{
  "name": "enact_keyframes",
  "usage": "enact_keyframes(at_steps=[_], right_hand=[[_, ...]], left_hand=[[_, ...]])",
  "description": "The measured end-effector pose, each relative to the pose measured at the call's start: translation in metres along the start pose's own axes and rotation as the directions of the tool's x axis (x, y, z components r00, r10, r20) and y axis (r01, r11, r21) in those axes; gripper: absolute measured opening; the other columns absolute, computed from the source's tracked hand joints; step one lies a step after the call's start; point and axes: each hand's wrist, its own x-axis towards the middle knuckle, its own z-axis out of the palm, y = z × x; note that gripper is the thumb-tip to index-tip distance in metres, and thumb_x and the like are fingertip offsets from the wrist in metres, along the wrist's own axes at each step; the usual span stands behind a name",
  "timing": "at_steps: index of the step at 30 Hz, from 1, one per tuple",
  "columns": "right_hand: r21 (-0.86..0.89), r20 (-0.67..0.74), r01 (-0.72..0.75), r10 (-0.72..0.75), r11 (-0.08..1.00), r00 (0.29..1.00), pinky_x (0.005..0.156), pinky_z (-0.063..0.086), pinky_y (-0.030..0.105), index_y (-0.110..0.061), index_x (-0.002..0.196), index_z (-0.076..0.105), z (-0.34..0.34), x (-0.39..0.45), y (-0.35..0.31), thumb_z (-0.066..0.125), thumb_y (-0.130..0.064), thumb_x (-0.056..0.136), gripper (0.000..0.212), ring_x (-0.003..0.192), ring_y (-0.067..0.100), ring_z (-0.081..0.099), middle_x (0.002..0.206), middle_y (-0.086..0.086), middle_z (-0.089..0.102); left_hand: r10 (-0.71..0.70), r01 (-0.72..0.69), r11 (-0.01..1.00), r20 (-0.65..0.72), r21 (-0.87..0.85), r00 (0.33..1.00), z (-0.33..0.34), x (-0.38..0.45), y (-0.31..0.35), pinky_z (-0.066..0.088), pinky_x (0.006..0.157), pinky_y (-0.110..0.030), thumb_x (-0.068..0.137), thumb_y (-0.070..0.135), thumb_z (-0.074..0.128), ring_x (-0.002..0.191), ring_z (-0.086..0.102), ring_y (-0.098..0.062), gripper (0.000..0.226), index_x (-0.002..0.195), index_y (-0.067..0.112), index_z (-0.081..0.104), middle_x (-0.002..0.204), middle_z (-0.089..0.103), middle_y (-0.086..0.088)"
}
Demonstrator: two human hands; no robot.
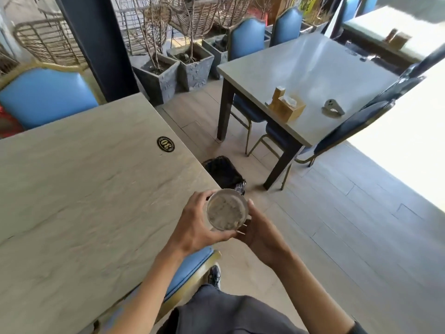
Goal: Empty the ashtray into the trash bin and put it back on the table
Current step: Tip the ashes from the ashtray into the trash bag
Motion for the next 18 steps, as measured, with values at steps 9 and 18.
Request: enact_keyframes(at_steps=[9, 18], right_hand=[[0.435, 0.116, -0.122, 0.078, 0.892, 0.99, 0.099, 0.05, 0.051, -0.006, 0.152, 0.043, -0.056, 0.062, -0.058, 0.039, -0.06, 0.104, 0.073, 0.145, 0.048, 0.034, 0.161, 0.032, 0.029], [0.426, 0.238, -0.278, 0.19, 0.861, 0.953, 0.105, 0.044, 0.052, -0.013, 0.157, 0.035, -0.115, 0.13, -0.114, 0.049, -0.058, 0.098, 0.076, 0.137, 0.04, 0.041, 0.151, 0.021, 0.041]], left_hand=[[0.087, -0.092, 0.995, 0.094, 0.042, 0.992, 0.042, 0.101, 0.016, 0.037, 0.105, -0.013, 0.058, 0.069, 0.085, 0.13, 0.038, -0.006, 0.11, 0.151, 0.027, 0.045, 0.142, 0.047, 0.008], [0.008, -0.012, 0.996, 0.042, 0.091, 0.999, 0.086, 0.175, 0.018, 0.041, 0.112, -0.025, 0.059, 0.074, 0.082, 0.136, 0.039, -0.008, 0.108, 0.15, 0.026, 0.05, 0.143, 0.047, 0.007]])
